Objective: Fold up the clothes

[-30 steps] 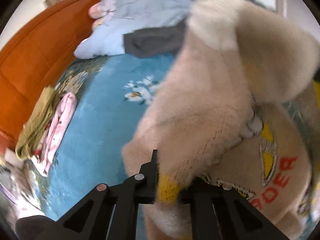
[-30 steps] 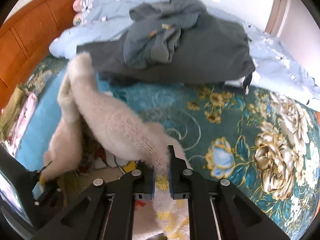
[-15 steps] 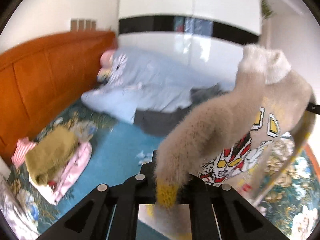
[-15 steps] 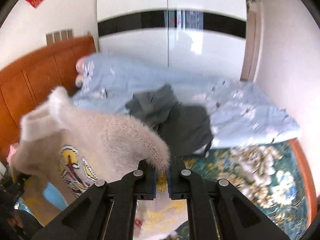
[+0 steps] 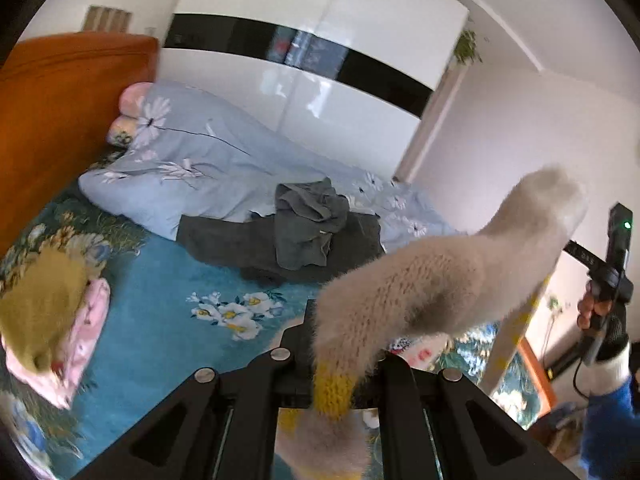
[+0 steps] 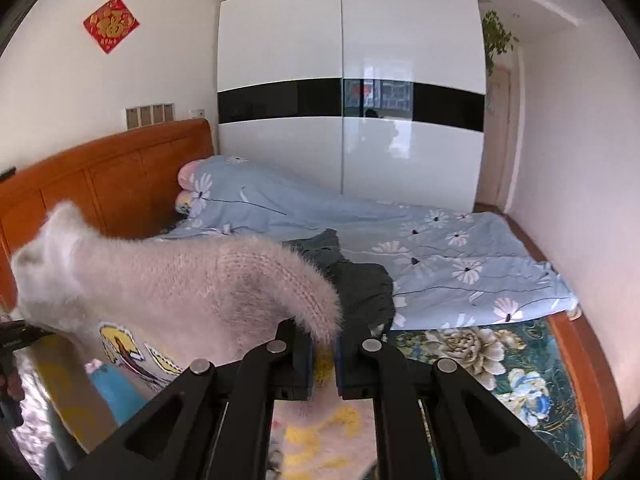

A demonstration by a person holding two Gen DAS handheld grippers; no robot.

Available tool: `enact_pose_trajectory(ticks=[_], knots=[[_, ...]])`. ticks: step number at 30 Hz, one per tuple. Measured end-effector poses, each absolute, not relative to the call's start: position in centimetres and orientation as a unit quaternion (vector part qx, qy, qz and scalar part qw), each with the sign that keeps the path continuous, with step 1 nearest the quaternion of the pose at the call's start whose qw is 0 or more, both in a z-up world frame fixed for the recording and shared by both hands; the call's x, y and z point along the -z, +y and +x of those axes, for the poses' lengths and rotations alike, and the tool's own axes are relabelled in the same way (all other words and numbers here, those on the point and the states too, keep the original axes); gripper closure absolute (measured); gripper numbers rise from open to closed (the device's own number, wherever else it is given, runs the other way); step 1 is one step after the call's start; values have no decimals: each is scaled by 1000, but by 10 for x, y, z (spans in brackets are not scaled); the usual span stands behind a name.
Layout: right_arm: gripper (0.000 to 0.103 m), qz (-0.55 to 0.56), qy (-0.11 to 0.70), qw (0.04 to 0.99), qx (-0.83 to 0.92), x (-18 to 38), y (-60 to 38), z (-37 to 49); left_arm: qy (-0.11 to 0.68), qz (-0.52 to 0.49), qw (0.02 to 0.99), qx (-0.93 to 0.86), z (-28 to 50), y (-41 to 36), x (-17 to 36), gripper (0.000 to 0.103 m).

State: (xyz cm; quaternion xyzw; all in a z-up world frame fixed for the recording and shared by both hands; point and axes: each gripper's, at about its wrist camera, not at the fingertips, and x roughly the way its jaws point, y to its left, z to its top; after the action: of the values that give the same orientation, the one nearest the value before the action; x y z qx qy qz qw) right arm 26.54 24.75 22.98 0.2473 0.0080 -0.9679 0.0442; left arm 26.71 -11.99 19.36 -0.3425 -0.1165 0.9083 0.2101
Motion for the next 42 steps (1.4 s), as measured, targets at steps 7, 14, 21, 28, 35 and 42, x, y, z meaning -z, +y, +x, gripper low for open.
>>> enact_pose_trajectory(ticks=[7, 14, 21, 28, 35, 42], knots=[[95, 427, -3, 70, 902, -127, 242, 159, -84, -496, 148, -852, 150, -96, -85, 95], [95, 576, -46, 55, 815, 74, 235, 58, -127, -595, 85, -789, 92, -92, 68, 95], [95, 590, -56, 25, 805, 120, 239, -2, -88, -597, 63, -795, 21, -90, 84, 95], [95, 605, -47, -4, 795, 149, 230, -48, -119, -626, 41, -770, -23, -99, 129, 90], [94, 620, -18, -25, 784, 172, 214, -64, -167, -597, 65, -782, -11, -114, 112, 50], [47, 609, -16, -23, 792, 162, 217, -18, -141, -563, 41, -813, 33, -110, 81, 36]])
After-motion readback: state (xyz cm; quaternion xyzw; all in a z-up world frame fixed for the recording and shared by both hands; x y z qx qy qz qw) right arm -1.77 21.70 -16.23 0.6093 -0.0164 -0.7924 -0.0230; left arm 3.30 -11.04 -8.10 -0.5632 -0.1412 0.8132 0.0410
